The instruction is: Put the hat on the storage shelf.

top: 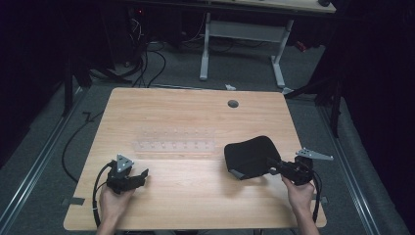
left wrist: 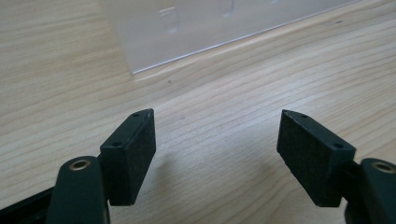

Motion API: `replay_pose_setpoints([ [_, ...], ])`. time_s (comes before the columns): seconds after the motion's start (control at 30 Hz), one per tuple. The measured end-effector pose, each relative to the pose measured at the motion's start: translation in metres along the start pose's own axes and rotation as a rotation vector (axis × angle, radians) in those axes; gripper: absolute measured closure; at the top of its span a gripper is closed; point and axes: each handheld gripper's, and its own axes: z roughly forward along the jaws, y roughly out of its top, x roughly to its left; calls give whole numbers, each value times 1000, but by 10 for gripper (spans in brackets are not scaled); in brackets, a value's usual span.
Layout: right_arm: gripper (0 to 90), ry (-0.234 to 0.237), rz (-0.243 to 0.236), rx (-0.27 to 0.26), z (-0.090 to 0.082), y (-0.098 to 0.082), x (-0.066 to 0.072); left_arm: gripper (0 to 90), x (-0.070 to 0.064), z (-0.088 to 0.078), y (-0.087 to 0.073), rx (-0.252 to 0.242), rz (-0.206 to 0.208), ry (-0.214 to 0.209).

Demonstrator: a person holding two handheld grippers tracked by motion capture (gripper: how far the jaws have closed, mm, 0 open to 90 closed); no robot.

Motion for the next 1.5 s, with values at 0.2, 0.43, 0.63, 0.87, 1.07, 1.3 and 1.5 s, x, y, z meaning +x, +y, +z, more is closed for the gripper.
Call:
replay_pose_setpoints([
  [0.2, 862, 15, 5, 0, 0, 0, 5, 284, -15, -5, 0, 12, 10, -69],
  [0.43, 863, 24, 10, -9, -6, 1, 9, 282, -31, -9, 0, 13, 22, -138],
  [0.63, 862, 36, 3, -11, -7, 3, 15, 275, -44, -10, 5, 12, 25, -176],
  [0.87, 862, 50, -14, -11, -8, 7, 23, 274, -60, -10, 7, 18, 46, -224],
  [1.07, 862, 70, -24, -5, -5, 10, 30, 271, -74, -10, 8, 15, 51, -268],
  [1.3, 862, 94, -43, 11, 1, 13, 42, 258, -89, -9, 6, 25, 72, -304],
  [1.5, 861, 112, -54, 39, 11, 13, 51, 252, -102, -8, 2, 51, 86, -340],
])
